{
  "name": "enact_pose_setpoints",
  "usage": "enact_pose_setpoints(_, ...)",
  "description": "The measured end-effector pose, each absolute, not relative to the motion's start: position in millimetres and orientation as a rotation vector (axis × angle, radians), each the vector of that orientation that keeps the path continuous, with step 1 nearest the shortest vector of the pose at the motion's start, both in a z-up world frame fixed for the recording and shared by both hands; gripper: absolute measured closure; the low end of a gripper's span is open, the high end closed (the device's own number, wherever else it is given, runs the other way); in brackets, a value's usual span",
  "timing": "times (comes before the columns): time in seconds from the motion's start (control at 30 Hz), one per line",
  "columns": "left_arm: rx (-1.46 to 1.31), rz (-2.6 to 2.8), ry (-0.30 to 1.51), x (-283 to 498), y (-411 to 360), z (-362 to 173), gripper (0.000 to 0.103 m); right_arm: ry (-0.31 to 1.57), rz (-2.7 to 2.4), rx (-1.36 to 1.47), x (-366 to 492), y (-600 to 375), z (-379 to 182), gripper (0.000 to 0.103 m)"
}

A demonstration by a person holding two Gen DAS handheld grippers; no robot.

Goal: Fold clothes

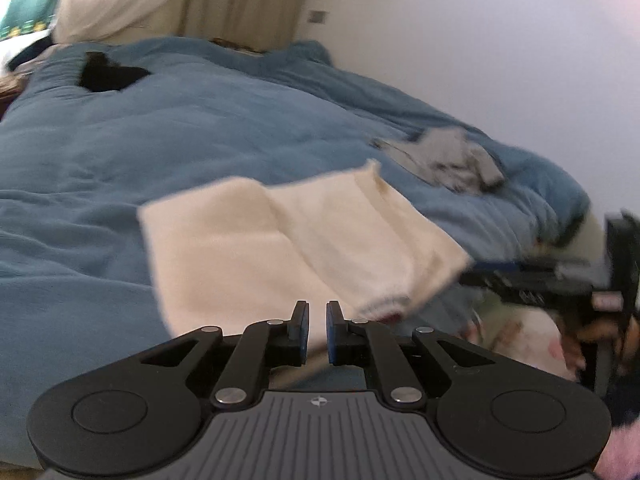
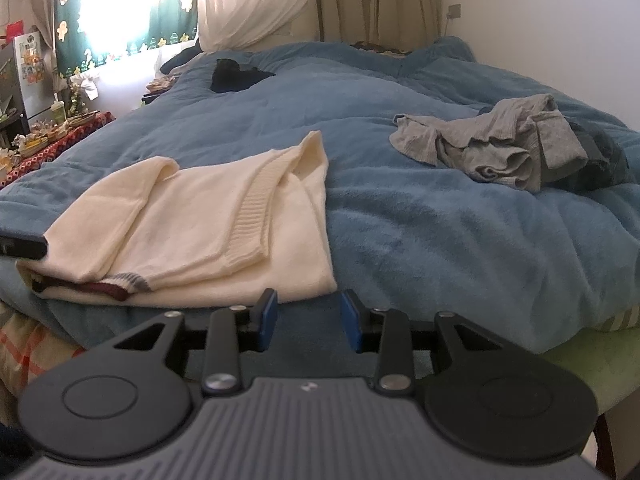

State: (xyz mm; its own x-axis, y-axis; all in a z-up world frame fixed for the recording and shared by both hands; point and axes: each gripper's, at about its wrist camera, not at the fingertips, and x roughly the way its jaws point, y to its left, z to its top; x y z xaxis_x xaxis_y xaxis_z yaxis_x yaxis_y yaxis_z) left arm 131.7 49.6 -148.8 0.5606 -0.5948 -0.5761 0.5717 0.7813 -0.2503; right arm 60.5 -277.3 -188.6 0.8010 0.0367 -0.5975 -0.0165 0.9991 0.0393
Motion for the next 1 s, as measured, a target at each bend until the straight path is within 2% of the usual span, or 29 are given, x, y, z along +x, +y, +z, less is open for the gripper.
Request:
enact_pose_setpoints(0.27,-0.057,-0.605,0.772,186.3,58.8,-165.7,0.095,0.651,0.037,0.005,66.4,-274.5,-189.2,0.065)
enact_pose_setpoints(0.47,-0.013,-0.657,0.827,173.9,45.5,-172.5,0.097,0.651,0.047,-0.012,69.6,-278.5,-182.3,0.065)
enact_pose_setpoints(0.67,-0.099,-0.655,0.806,195.1,55.2,-148.9,0.097,0.619,0.070,-0.018,78.6,-282.5,-162.6,0.065)
enact_pose_setpoints(0.87,-0.185,-0.572,0.874,240.5,57.1,-161.6,0.099,0.595,0.100,-0.024,95.9,-277.1,-155.4,0.065)
enact_pose_setpoints(1.0,-0.193,-0.590,0.944,242.5,52.6,-173.5,0.099,0.598,0.113,-0.010,108.7,-274.4,-155.0,0.065)
